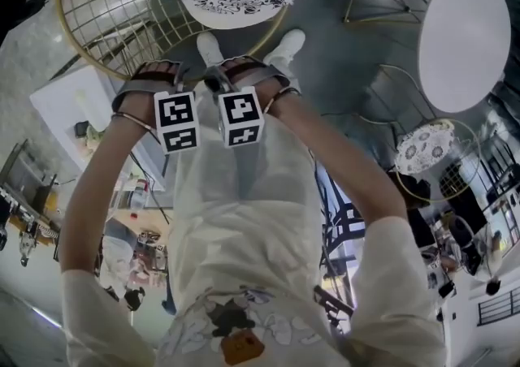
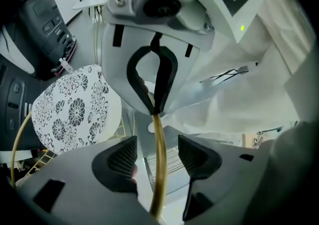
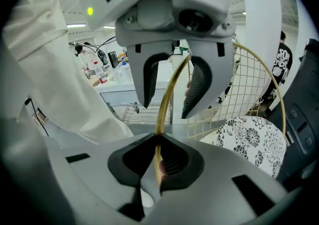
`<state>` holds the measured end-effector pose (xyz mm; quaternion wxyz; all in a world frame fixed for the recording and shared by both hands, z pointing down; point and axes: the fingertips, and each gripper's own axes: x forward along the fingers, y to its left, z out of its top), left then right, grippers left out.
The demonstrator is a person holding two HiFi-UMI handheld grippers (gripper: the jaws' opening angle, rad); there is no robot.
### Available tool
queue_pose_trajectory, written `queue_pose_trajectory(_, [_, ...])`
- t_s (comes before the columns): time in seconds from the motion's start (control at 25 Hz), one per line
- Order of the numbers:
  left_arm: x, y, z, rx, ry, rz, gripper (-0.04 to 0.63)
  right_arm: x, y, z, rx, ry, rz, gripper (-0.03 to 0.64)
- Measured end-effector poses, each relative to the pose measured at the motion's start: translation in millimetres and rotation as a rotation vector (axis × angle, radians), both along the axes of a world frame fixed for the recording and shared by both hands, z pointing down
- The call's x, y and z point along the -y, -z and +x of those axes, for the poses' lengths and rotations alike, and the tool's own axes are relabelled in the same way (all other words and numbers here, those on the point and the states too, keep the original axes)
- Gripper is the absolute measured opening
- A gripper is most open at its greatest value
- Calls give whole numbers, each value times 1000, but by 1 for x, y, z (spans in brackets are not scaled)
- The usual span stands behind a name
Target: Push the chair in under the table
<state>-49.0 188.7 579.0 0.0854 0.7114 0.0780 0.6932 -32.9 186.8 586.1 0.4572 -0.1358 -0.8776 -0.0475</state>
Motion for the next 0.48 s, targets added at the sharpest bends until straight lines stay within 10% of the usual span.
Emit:
queue_pose_trajectory(0.12, [-8, -13, -4, 17, -35, 21, 245, -2, -2, 0, -6, -1, 5, 38])
queue_pose_trajectory(0.24, [-3, -19, -6, 23, -97, 101, 56, -3, -14, 2, -45, 3, 15, 97])
queue_pose_trajectory(0.48, [-3, -20, -5, 15, -104, 112, 49, -1, -22, 3, -67, -2, -7, 54])
